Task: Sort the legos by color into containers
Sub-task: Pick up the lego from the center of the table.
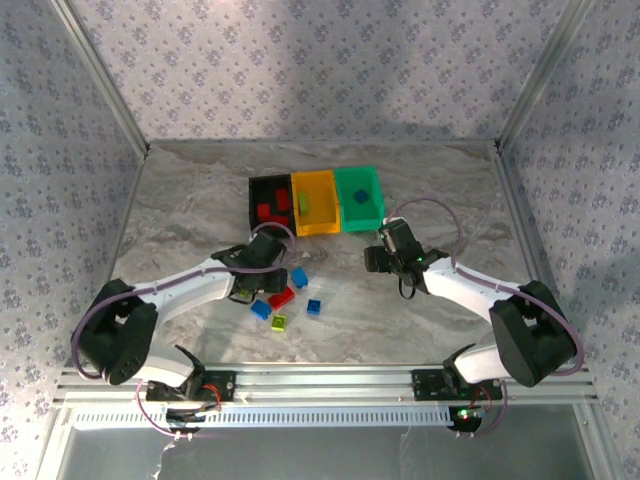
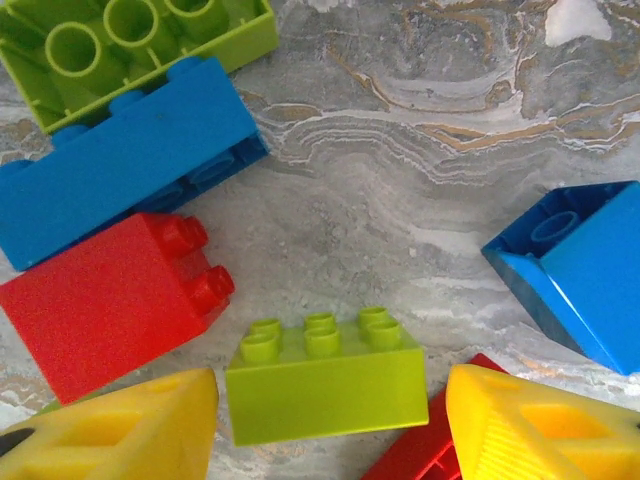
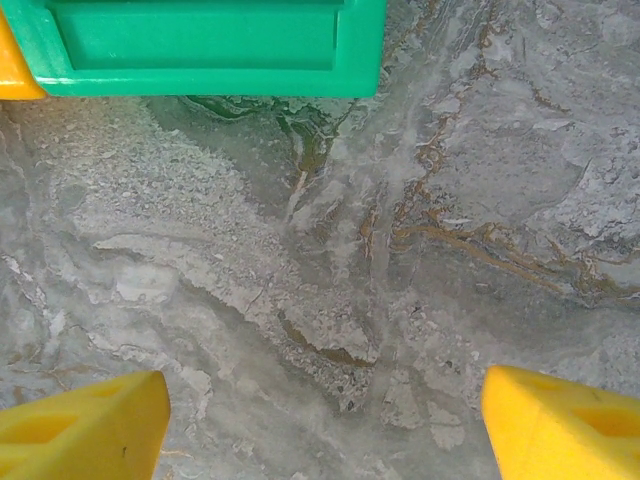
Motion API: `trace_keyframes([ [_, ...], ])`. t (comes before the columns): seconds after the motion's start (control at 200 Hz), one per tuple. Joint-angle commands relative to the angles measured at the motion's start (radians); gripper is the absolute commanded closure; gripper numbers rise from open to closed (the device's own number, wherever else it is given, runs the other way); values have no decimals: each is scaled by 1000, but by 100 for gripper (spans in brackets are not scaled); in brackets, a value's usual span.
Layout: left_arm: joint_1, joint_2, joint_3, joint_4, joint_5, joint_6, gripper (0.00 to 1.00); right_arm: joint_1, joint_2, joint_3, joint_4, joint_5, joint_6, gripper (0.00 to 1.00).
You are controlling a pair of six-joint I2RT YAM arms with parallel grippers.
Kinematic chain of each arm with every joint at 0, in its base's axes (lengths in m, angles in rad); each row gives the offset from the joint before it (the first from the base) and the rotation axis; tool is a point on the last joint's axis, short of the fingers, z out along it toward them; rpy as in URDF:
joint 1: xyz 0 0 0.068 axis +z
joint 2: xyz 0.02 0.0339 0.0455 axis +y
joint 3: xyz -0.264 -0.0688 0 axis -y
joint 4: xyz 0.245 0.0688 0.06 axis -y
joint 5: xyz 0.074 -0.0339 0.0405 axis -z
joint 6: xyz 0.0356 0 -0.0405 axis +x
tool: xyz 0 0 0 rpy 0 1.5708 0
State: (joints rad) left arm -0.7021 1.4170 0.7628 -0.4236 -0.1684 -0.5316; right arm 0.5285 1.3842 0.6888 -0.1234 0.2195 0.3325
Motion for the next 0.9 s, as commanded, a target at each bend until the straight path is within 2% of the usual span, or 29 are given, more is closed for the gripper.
trace_keyframes([
  [0.0, -14, 35, 43, -47, -49, 16, 43, 1, 10, 13, -1, -11, 3, 17],
  [0.11, -25, 65, 55, -43, -51, 15, 43, 1, 13, 15, -6, -8, 3, 17],
  [0.185, -31, 81, 66, -52, -58, 18, 50, 0, 8, 15, -8, -6, 3, 17],
  [0.31, -49, 86, 77, -74, -91, 13, 52, -2, 8, 16, -8, -5, 3, 17],
  [0.36, -52, 86, 79, -73, -89, 14, 56, -1, 4, 15, -12, -4, 2, 17],
  [0.57, -72, 49, 135, -99, -108, 17, 56, -6, -10, 12, -16, -1, 0, 17],
  [0.74, -72, 34, 260, -97, -114, 68, 56, -7, -15, 9, -12, -5, 0, 17],
  [0.895, -72, 139, 448, -97, -119, 148, 56, -8, -22, 8, -9, -8, 0, 17],
])
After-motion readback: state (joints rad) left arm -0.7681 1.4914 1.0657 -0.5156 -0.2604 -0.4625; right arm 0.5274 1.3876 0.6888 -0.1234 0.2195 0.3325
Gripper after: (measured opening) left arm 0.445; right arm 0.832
